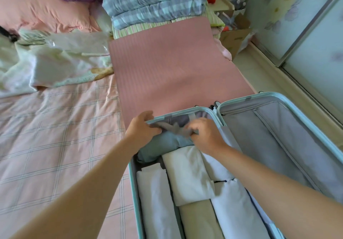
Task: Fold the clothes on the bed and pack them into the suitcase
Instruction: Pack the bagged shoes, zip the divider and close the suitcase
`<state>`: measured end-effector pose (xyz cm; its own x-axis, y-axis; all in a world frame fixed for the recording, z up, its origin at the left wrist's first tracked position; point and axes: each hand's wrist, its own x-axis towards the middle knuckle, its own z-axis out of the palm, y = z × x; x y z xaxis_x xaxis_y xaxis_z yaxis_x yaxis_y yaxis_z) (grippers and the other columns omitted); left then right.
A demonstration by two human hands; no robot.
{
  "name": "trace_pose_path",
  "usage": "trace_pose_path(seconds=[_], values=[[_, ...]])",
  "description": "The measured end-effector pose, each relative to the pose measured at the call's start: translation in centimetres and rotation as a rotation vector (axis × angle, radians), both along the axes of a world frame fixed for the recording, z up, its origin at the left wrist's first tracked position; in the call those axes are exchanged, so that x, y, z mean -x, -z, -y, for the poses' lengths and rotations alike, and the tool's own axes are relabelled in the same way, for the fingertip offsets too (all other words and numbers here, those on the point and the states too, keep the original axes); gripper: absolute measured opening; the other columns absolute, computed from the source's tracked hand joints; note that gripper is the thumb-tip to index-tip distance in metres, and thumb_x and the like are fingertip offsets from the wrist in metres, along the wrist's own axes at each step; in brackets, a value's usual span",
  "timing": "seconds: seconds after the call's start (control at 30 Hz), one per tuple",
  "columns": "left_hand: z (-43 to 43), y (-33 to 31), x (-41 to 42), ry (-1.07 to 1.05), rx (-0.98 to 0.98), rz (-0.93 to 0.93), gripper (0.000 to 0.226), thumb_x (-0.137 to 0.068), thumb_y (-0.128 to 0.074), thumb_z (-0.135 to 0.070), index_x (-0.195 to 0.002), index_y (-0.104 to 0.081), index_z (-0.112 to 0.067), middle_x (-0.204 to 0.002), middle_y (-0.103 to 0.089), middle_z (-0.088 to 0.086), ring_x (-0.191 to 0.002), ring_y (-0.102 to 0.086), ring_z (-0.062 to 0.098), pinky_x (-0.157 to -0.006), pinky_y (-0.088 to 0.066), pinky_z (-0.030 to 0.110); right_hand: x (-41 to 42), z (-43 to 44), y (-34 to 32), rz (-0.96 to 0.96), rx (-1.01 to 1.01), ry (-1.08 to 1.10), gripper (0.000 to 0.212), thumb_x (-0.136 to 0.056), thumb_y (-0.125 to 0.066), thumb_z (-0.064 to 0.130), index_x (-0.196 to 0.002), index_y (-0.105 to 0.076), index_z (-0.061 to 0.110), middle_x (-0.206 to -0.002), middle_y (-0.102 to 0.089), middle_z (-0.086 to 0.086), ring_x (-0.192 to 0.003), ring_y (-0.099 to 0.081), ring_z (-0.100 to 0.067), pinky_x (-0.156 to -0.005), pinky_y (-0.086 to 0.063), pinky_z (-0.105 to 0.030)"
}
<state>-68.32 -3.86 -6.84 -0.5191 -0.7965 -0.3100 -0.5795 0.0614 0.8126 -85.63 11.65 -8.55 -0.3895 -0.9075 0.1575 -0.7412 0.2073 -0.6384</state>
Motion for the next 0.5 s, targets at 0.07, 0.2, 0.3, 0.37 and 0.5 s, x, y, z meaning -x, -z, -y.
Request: trace_pose_path(seconds=[0.07,0.2,0.3,0.37,0.5], values=[[-2.6,0.6,-1.6,0.070,0.078,0.028,0.043,-0.078,-0.079,-0.008,-0.116,-0.067,-0.023,-0.093,-0.070,-0.012,-0.081,-0.063,0.004,-0.076,-0.048,0.008,-0.6,-2.5,1.1,-0.260,-0.157,-0.083,0.037,-0.072,-0.053,-0.004,-0.090,-0.077,0.018,-0.098,-0.073,0.000,-0.099,-0.064,-0.026,-0.088,-0.050,-0.045],[-7.8,2.2,-3.7,0.378,0.227,0.206,0.051,-0.083,-0.072,-0.009,-0.132,-0.061,-0.019,-0.124,-0.062,0.000,-0.117,-0.057,0.019,-0.090,-0.038,0.012,-3.4,-6.6,1.6,-0.297,-0.630,-0.188,0.072,-0.090,-0.046,-0.004,-0.155,-0.032,0.021,-0.166,-0.017,-0.006,-0.154,-0.012,-0.023,-0.120,-0.018,-0.045],[-10.9,2.6,-4.9,0.461,0.253,0.326,0.065,-0.087,-0.065,-0.020,-0.147,-0.041,-0.028,-0.138,-0.055,0.001,-0.127,-0.049,0.022,-0.108,-0.039,0.033,-5.0,-9.3,1.1,-0.139,-0.585,-0.114,0.072,-0.090,-0.041,-0.005,-0.157,-0.029,0.021,-0.168,-0.008,-0.005,-0.152,-0.017,-0.025,-0.119,-0.023,-0.039],[-13.1,2.1,-5.7,0.475,0.328,0.312,0.066,-0.088,-0.060,-0.017,-0.148,-0.038,-0.031,-0.147,-0.046,-0.002,-0.135,-0.040,0.021,-0.116,-0.030,0.036,-5.9,-11.9,0.3,-0.085,-0.450,0.010,0.057,-0.093,-0.043,0.000,-0.146,-0.049,0.020,-0.162,-0.029,-0.004,-0.144,-0.034,-0.024,-0.112,-0.033,-0.036],[-18.8,0.4,-7.8,0.480,0.375,0.180,0.057,-0.091,-0.059,-0.014,-0.144,-0.044,-0.027,-0.148,-0.041,-0.004,-0.136,-0.035,0.018,-0.115,-0.030,0.035,-8.9,-18.9,-2.4,0.035,-0.344,0.253,0.034,-0.090,-0.047,0.004,-0.083,-0.066,0.030,-0.100,-0.063,0.008,-0.085,-0.056,-0.014,-0.065,-0.039,-0.025]])
